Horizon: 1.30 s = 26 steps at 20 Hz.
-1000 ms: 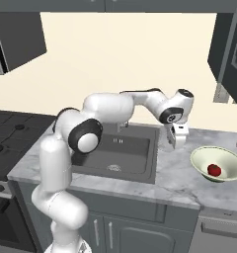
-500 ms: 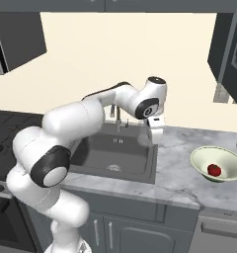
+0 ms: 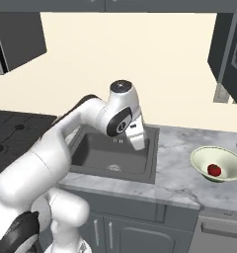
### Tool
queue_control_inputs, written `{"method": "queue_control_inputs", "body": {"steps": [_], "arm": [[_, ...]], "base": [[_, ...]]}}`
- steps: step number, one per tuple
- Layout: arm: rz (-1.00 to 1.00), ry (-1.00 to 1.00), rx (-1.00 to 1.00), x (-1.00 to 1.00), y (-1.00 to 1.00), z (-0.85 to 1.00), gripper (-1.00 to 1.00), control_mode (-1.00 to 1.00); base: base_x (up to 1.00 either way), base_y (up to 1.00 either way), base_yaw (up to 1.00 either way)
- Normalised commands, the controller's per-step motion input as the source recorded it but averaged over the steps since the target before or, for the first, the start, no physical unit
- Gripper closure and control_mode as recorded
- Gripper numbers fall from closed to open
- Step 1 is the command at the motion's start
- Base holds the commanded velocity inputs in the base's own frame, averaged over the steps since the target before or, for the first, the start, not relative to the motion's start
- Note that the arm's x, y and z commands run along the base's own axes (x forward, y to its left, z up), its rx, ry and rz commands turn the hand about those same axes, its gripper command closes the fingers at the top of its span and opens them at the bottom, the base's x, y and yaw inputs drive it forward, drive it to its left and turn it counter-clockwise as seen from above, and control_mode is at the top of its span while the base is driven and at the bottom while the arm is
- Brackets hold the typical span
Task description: Move the glass cup from next to the sink to the open cabinet. Then, move the bowl with the tomato to the fridge to clear the area for faucet cleaning.
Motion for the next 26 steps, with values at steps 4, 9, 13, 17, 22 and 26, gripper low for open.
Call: {"method": "queue_control_inputs", "body": {"steps": [4,9,13,17,22,26], "arm": [[0.0,-0.2,-0.02,-0.87,0.18,0.38,1.0,-1.0],[0.0,-0.04,0.0,-0.2,0.05,0.03,1.0,1.0],[0.0,0.0,0.0,0.0,0.0,0.0,1.0,1.0],[0.0,0.0,0.0,0.0,0.0,0.0,1.0,1.0],[0.0,0.0,0.0,0.0,0.0,0.0,1.0,1.0],[0.0,0.0,0.0,0.0,0.0,0.0,1.0,1.0]], "base": [[0.0,0.0,0.0],[-0.8,0.2,-0.11],[-1.0,0.2,-0.2],[-1.0,-0.21,-0.24],[-0.75,-0.87,-0.22],[-0.06,-1.0,-0.09]]}}
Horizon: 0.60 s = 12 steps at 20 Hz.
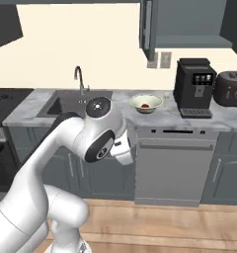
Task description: Move the glass cup from next to the sink to the open cabinet. Then, move the bowl with the tomato to the fridge to clear the area for faucet cleaning.
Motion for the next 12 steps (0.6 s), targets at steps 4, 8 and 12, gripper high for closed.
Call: {"method": "queue_control_inputs", "body": {"steps": [4,8,12], "arm": [[0.0,0.0,0.0,0.0,0.0,0.0,1.0,1.0],[0.0,0.0,0.0,0.0,0.0,0.0,1.0,1.0],[0.0,0.0,0.0,0.0,0.0,0.0,1.0,1.0]], "base": [[0.35,-1.0,0.02],[0.62,-0.82,0.19],[0.76,-0.71,0.29]]}}
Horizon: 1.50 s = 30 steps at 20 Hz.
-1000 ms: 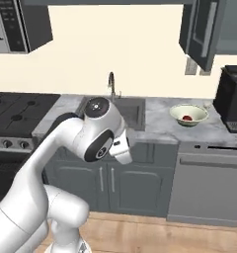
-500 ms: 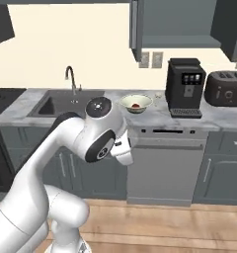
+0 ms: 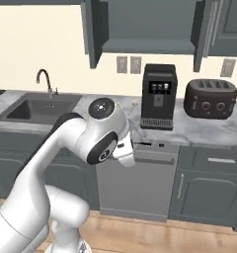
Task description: Move the glass cup from next to the sink to the open cabinet. Then, move the bowl with the tomato to the fridge to clear the area for faucet cleaning.
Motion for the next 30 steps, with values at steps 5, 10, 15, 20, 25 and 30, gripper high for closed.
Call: {"method": "queue_control_inputs", "body": {"steps": [5,10,15,20,25,30], "arm": [[0.0,0.0,0.0,0.0,0.0,0.0,1.0,1.0],[0.0,0.0,0.0,0.0,0.0,0.0,1.0,1.0],[0.0,0.0,0.0,0.0,0.0,0.0,1.0,1.0],[0.0,0.0,0.0,0.0,0.0,0.0,1.0,1.0],[0.0,0.0,0.0,0.0,0.0,0.0,1.0,1.0],[0.0,0.0,0.0,0.0,0.0,0.0,1.0,1.0]], "base": [[0.78,-0.68,0.27],[0.99,-0.34,0.18],[0.39,0.42,0.31],[0.0,0.07,0.08],[0.21,-0.02,0.0],[0.36,-0.03,0.0]]}}
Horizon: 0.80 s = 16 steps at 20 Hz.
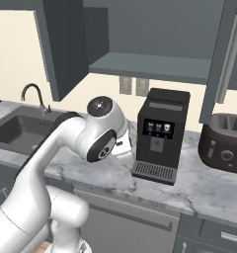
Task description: Move the glass cup from next to the sink to the open cabinet. Then, move the bowl with the tomato to the fridge to clear the area for faucet cleaning.
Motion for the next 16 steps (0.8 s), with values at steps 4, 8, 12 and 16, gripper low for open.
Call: {"method": "queue_control_inputs", "body": {"steps": [4,8,12,16], "arm": [[0.01,0.0,0.01,-0.05,0.0,0.19,1.0,-1.0],[0.13,0.01,0.05,-0.43,0.09,0.97,1.0,-1.0],[0.12,0.0,0.03,-0.11,0.01,1.0,1.0,-1.0],[0.04,-0.01,0.08,0.06,0.0,0.96,1.0,-1.0]], "base": [[0.01,0.0,0.02],[0.0,0.0,0.0],[0.0,0.0,0.0],[0.0,0.0,0.0]]}}
